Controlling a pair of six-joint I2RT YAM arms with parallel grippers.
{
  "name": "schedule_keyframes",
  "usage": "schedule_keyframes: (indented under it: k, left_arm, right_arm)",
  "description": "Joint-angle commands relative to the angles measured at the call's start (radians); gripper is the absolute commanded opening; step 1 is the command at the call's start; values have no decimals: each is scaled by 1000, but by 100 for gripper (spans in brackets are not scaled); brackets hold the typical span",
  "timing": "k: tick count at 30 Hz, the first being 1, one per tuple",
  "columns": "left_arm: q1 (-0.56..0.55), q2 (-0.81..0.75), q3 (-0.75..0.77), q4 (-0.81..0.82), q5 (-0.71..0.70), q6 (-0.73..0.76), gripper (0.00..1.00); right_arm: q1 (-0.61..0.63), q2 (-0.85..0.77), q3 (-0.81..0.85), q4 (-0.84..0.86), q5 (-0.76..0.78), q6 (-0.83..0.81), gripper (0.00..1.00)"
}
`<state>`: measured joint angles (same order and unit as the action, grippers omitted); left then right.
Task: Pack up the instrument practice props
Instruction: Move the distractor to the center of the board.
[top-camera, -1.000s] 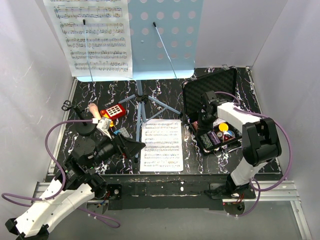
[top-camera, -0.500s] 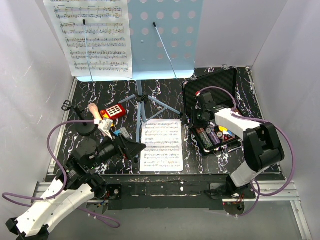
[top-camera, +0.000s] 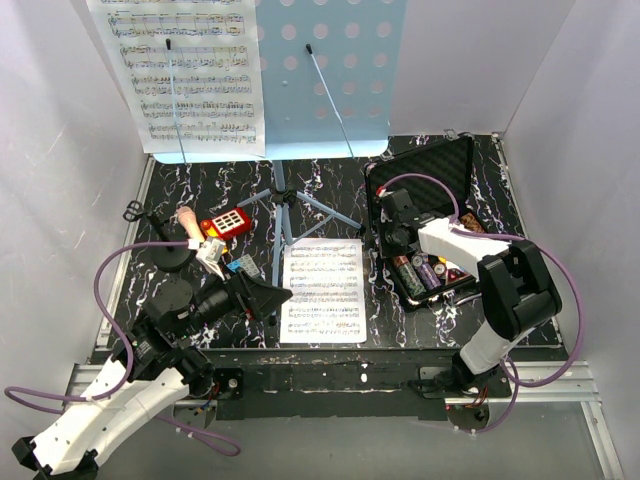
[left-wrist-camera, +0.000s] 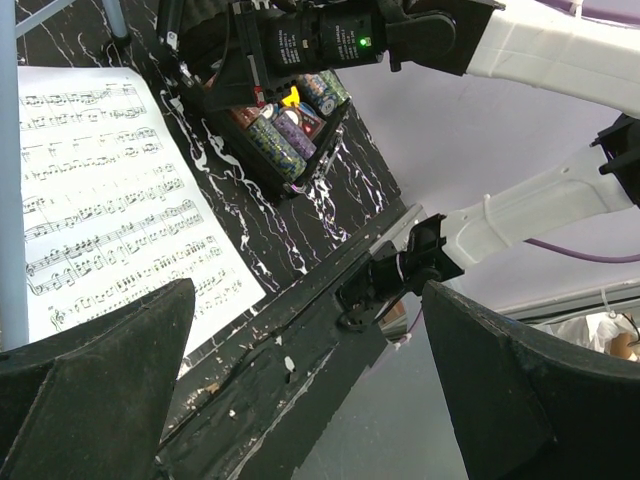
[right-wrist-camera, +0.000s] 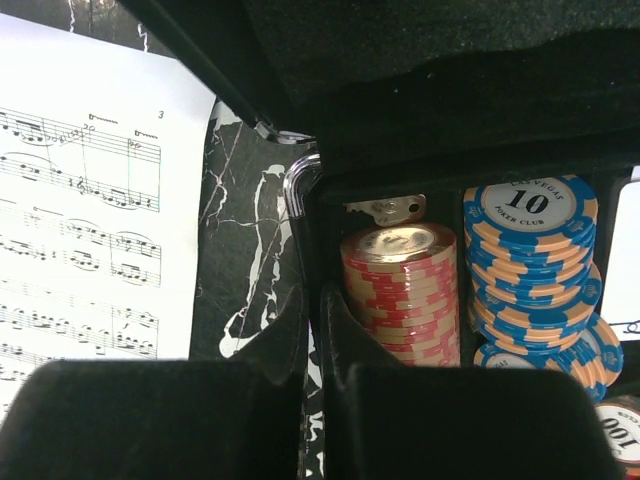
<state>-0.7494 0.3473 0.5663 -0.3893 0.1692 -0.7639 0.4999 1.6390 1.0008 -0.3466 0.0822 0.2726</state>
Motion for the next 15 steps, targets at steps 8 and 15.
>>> schedule_keyframes:
  k: [8,15]
  left_arm:
    - [-2,-22,0,-25,23,-5,98]
    - [-2,-48,18,-66,4,0,98]
  right_arm:
    - [37,48,-61,-6,146,117,1]
    - [-76,62,47,-63,157,168,1]
